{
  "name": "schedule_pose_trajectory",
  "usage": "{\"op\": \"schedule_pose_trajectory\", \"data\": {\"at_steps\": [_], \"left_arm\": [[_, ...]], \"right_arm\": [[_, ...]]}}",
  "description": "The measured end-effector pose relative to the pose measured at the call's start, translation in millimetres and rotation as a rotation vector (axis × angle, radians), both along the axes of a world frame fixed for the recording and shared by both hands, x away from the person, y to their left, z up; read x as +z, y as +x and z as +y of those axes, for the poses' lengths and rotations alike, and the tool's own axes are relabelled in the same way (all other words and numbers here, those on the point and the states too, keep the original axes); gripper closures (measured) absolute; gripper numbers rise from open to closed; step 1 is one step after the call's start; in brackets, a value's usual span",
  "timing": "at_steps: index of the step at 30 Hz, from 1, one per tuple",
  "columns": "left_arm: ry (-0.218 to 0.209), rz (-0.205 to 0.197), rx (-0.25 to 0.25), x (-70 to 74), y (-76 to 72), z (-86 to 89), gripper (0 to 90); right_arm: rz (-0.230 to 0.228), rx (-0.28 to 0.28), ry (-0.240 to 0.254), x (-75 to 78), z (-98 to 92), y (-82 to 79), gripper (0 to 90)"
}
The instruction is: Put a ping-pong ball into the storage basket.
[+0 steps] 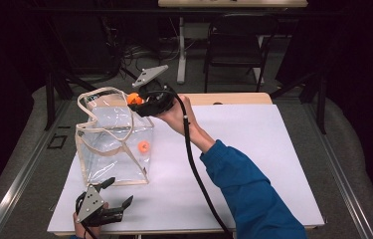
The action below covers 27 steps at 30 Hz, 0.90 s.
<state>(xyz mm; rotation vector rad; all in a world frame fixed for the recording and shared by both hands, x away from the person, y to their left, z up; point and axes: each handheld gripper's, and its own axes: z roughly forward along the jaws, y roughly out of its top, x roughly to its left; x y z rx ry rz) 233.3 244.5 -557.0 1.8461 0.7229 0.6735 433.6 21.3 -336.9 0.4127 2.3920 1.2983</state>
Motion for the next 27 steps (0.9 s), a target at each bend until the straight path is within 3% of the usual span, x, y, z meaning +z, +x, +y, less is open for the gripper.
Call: {"op": "schedule_pose_trajectory", "data": {"at_steps": [27], "left_arm": [[0.001, -0.002, -0.003, 0.2, -0.1, 0.7, 16.0]], "right_arm": [[-0.001, 0.031, -0.034, -3.8, 24.6, -3.7, 50.5]]}}
